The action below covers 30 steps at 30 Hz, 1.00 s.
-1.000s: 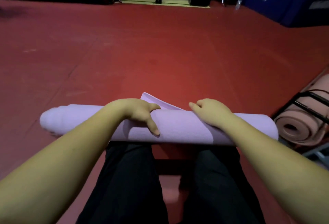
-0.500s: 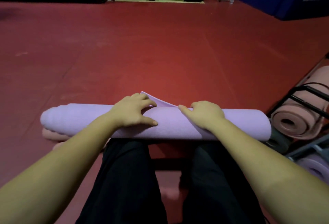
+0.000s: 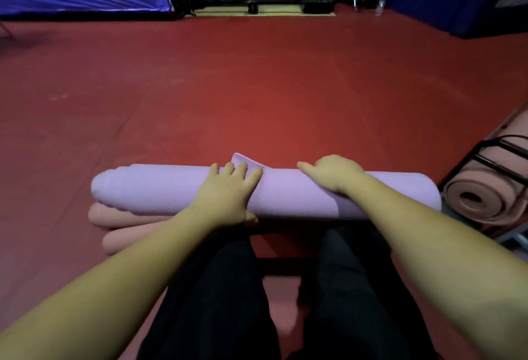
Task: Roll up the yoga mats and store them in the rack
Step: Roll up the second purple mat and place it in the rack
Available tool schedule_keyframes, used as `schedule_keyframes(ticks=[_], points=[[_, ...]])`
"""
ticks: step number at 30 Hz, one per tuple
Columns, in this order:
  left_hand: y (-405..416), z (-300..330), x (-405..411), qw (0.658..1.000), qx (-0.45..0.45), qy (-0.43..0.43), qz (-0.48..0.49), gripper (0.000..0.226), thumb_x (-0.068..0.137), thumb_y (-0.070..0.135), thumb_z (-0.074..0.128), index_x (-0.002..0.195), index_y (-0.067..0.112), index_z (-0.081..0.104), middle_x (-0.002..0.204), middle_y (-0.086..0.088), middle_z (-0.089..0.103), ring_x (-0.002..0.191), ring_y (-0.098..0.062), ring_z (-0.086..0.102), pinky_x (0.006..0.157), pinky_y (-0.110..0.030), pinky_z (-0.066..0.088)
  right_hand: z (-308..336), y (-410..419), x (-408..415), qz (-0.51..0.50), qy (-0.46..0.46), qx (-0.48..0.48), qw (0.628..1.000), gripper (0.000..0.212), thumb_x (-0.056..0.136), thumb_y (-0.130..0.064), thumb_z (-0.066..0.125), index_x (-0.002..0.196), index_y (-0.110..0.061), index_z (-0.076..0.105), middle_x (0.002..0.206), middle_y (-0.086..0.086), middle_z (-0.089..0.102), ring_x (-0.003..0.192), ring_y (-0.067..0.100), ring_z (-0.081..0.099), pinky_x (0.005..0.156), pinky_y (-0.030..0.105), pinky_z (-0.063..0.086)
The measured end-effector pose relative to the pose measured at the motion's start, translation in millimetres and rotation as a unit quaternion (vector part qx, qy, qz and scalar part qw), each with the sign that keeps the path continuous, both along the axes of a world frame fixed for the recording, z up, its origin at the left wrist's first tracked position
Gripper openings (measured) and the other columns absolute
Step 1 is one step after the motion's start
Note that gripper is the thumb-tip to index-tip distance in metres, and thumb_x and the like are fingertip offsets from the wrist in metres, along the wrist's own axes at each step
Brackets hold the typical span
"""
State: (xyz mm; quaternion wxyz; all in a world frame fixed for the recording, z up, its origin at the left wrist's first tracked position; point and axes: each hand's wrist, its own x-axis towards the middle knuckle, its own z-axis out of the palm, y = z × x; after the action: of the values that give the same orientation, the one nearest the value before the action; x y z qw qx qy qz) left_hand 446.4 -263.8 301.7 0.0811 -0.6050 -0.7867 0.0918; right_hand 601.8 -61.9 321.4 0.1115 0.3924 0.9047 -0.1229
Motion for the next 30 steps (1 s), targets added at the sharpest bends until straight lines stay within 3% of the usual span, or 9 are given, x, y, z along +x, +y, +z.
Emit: schedule_keyframes(ticks=[9, 14, 16, 17, 19, 22, 24, 26, 30], points=[[-15, 41, 19, 0.994, -0.059, -0.086, -0.012, 0.107, 0.059, 0.083, 0.064, 0.146, 0.033, 0.026, 0.131, 0.002, 0.052, 0.119, -0.026, 0.049, 0.096, -0.042, 0.042, 25, 1, 16, 0.015, -0.067, -0.123, 0.99, 0.075, 0.097, -0.067, 0.028, 0.144, -0.012, 0.048, 0.155, 0.01, 0.038, 0.141, 0.026, 0.038, 0.111, 0.036, 0.027], [3, 34, 6, 0.971, -0.131, -0.2, 0.025, 0.1, 0.045, 0.084, 0.065, 0.13, 0.038, 0.041, 0.121, 0.004, 0.058, 0.11, -0.025, 0.053, 0.089, -0.042, 0.05, 15, 0, 12, 0.009, -0.067, -0.145, 0.987, 0.071, 0.098, -0.065, 0.031, 0.142, -0.012, 0.051, 0.153, 0.009, 0.041, 0.138, 0.026, 0.04, 0.108, 0.035, 0.029], [13, 37, -3, 0.953, -0.159, -0.255, 0.045, 0.095, 0.044, 0.081, 0.07, 0.126, 0.041, 0.044, 0.115, 0.006, 0.059, 0.107, -0.022, 0.053, 0.088, -0.042, 0.051, 10, 4, 9, 0.045, -0.012, -0.071, 0.996, 0.055, 0.1, -0.058, 0.034, 0.119, -0.016, 0.065, 0.134, 0.01, 0.059, 0.123, 0.028, 0.052, 0.096, 0.035, 0.038], [18, 38, -9, 0.942, -0.175, -0.282, 0.054, 0.094, 0.043, 0.08, 0.073, 0.125, 0.043, 0.045, 0.115, 0.008, 0.059, 0.107, -0.021, 0.053, 0.09, -0.041, 0.05, 7, 5, 9, 0.056, 0.029, -0.026, 0.998, 0.045, 0.101, -0.054, 0.036, 0.095, -0.019, 0.065, 0.111, 0.009, 0.066, 0.11, 0.03, 0.057, 0.083, 0.035, 0.041], [26, 41, -18, 0.914, -0.205, -0.343, 0.07, 0.096, 0.042, 0.076, 0.078, 0.128, 0.047, 0.046, 0.12, 0.013, 0.06, 0.11, -0.017, 0.054, 0.097, -0.04, 0.047, 3, 3, 12, 0.056, 0.088, 0.037, 0.994, 0.046, 0.1, -0.052, 0.039, 0.071, -0.017, 0.049, 0.077, 0.001, 0.055, 0.093, 0.032, 0.059, 0.069, 0.035, 0.035], [40, 40, -32, 0.866, -0.237, -0.43, 0.093, 0.083, 0.058, 0.055, 0.088, 0.13, 0.036, 0.052, 0.124, 0.012, 0.062, 0.11, -0.015, 0.059, 0.096, -0.032, 0.047, -5, -5, 22, 0.058, 0.095, 0.059, 0.992, 0.048, 0.098, -0.058, 0.036, 0.077, -0.02, 0.055, 0.092, 0.006, 0.063, 0.095, 0.031, 0.059, 0.071, 0.036, 0.039], [50, 40, -39, 0.829, -0.25, -0.487, 0.118, 0.082, 0.056, 0.045, 0.091, 0.129, 0.029, 0.055, 0.123, 0.006, 0.066, 0.108, -0.018, 0.064, 0.097, -0.036, 0.051, -12, -13, 29, 0.061, 0.087, 0.07, 0.992, 0.057, 0.096, -0.064, 0.031, 0.102, -0.019, 0.065, 0.112, 0.009, 0.066, 0.107, 0.031, 0.059, 0.084, 0.038, 0.045], [60, 38, -45, 0.793, -0.273, -0.526, 0.144, 0.086, 0.053, 0.039, 0.092, 0.13, 0.026, 0.056, 0.119, -0.001, 0.07, 0.107, -0.024, 0.068, 0.1, -0.044, 0.051, -22, -19, 32, 0.067, 0.074, 0.117, 0.988, 0.068, 0.093, -0.069, 0.028, 0.119, -0.016, 0.063, 0.121, 0.009, 0.065, 0.113, 0.031, 0.058, 0.094, 0.04, 0.044], [69, 37, -48, 0.754, -0.293, -0.563, 0.169, 0.079, 0.057, 0.036, 0.091, 0.127, 0.024, 0.057, 0.115, -0.007, 0.073, 0.107, -0.03, 0.069, 0.101, -0.051, 0.05, -27, -14, 26, 0.047, 0.073, 0.15, 0.985, 0.073, 0.089, -0.076, 0.024, 0.107, -0.018, 0.065, 0.112, 0.005, 0.067, 0.105, 0.03, 0.06, 0.084, 0.039, 0.039]])
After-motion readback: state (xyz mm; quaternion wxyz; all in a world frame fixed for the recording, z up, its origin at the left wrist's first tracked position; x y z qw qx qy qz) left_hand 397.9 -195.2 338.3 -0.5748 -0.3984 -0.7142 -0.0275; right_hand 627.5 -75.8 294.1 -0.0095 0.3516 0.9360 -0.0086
